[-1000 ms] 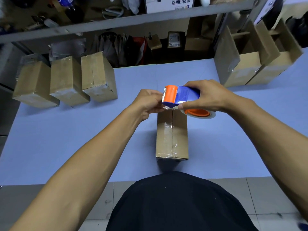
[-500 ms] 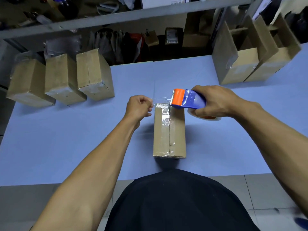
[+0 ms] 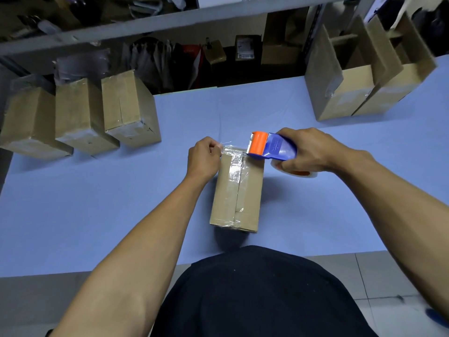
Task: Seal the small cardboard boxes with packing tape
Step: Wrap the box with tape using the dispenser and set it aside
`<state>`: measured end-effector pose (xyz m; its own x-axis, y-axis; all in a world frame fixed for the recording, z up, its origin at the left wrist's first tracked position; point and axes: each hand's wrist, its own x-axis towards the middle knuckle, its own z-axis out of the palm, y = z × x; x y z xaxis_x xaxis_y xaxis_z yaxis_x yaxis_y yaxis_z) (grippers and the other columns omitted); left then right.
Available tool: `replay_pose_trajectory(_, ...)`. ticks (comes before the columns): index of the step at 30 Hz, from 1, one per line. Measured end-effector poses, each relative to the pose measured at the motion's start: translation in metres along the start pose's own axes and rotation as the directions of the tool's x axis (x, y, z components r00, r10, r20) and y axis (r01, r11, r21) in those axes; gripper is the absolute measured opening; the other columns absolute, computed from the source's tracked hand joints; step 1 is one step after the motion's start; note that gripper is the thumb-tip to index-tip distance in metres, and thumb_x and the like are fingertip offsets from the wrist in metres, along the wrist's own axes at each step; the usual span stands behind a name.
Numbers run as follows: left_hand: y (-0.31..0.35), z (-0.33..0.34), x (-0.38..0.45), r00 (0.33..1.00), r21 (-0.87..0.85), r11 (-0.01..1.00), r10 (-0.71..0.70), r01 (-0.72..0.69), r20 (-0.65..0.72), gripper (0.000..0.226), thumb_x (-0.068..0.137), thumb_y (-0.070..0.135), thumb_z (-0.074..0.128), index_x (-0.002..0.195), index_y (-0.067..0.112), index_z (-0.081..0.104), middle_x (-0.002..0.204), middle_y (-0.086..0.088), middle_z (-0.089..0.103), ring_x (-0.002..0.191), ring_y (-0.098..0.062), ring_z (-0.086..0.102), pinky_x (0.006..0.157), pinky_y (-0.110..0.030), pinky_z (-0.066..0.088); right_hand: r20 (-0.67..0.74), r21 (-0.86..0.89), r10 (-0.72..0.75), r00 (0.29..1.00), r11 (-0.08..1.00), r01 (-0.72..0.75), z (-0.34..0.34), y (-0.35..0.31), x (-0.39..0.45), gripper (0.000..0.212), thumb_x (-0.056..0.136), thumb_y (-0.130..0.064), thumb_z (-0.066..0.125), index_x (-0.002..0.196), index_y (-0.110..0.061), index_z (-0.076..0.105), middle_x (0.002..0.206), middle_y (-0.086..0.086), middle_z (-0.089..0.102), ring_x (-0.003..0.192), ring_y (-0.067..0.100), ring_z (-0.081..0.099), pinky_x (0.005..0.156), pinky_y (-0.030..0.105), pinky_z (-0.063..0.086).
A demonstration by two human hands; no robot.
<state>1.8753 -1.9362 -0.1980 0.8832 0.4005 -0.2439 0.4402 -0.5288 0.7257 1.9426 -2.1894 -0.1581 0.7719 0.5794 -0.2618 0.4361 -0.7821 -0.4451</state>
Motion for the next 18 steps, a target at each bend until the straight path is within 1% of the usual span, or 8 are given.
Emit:
replay_pose_trajectory(3,0.001,0.002,0.005,1.0,0.077,0.997,0.023,-0.022,-0.004,0.019,0.098,0.011,0.048,0.089,0.013,0.065,0.08,0.013,0.06,0.085,-0.014,0.057,0.066,-0.018,0.038,-0.009,-0.001,0.01,1.0,1.0,-0.01,-0.001,0.0,0.002,0.047,0.078,-0.053,0.071,0.116,-0.034,0.05,0.098,-0.01,0.063,0.084,0.021,0.057,0.064,0.028,0.042)
replay_pose_trajectory(5,0.0,0.003,0.007,0.999,0.103,0.994,0.03,-0.031,0.015,0.019,0.099,0.012,0.046,0.092,0.012,0.063,0.085,0.008,0.061,0.087,-0.016,0.057,0.07,-0.023,0.038,-0.008,0.001,0.018,1.0,1.0,-0.018,-0.001,0.0,0.001,0.047,0.078,-0.052,0.072,0.116,-0.034,0.05,0.097,-0.011,0.062,0.084,0.02,0.056,0.061,0.027,0.04)
replay_pose_trajectory(8,0.002,0.006,0.008,0.999,0.086,0.996,0.008,-0.011,0.034,0.016,0.103,0.019,0.044,0.099,0.013,0.058,0.096,0.002,0.06,0.09,-0.017,0.053,0.073,-0.024,0.035,-0.017,0.029,0.038,0.999,0.999,-0.038,0.004,-0.002,0.0,0.042,0.078,-0.049,0.071,0.112,-0.034,0.051,0.094,-0.011,0.063,0.082,0.022,0.058,0.063,0.029,0.043)
replay_pose_trajectory(9,0.002,0.009,0.007,0.999,0.056,0.998,-0.022,0.02,0.031,0.015,0.103,0.022,0.043,0.103,0.013,0.056,0.098,0.002,0.059,0.09,-0.017,0.053,0.074,-0.025,0.035,-0.025,0.035,0.044,0.999,0.998,-0.043,0.005,-0.004,0.0,0.041,0.078,-0.048,0.07,0.111,-0.034,0.052,0.093,-0.01,0.063,0.082,0.023,0.058,0.064,0.03,0.044)
replay_pose_trajectory(11,0.001,0.014,0.006,0.985,-0.045,0.985,-0.163,0.165,0.05,0.023,0.103,0.031,0.044,0.117,0.015,0.053,0.105,0.0,0.057,0.092,-0.016,0.054,0.078,-0.027,0.038,-0.03,0.023,0.044,0.999,0.999,-0.043,0.006,-0.005,0.0,0.04,0.078,-0.048,0.069,0.11,-0.033,0.052,0.091,-0.01,0.062,0.081,0.023,0.057,0.061,0.028,0.041)
replay_pose_trajectory(13,-0.002,0.017,0.005,0.946,-0.079,0.945,-0.312,0.319,0.086,0.034,0.102,0.037,0.044,0.128,0.016,0.051,0.119,-0.005,0.058,0.106,-0.023,0.056,0.088,-0.03,0.043,-0.027,0.017,0.046,0.999,0.999,-0.046,0.006,-0.005,-0.001,0.039,0.078,-0.047,0.07,0.109,-0.032,0.051,0.089,-0.01,0.061,0.079,0.022,0.056,0.058,0.025,0.038)
replay_pose_trajectory(15,-0.002,0.019,0.006,0.947,-0.013,0.948,-0.319,0.319,0.04,0.035,0.104,0.035,0.041,0.127,0.012,0.053,0.129,-0.007,0.057,0.118,-0.027,0.054,0.093,-0.032,0.041,-0.035,0.025,0.058,0.998,0.998,-0.057,0.008,-0.003,-0.003,0.038,0.078,-0.047,0.069,0.108,-0.032,0.052,0.089,-0.01,0.062,0.08,0.023,0.057,0.058,0.026,0.037)
replay_pose_trajectory(18,0.005,0.018,0.002,0.968,-0.001,0.978,-0.204,0.206,-0.144,0.034,0.105,0.03,0.039,0.13,0.011,0.053,0.135,-0.008,0.052,0.123,-0.026,0.051,0.095,-0.028,0.036,-0.061,0.028,0.08,0.995,0.997,-0.078,0.012,-0.004,-0.004,0.041,0.077,-0.048,0.069,0.11,-0.03,0.053,0.091,-0.008,0.063,0.081,0.025,0.057,0.063,0.03,0.041)
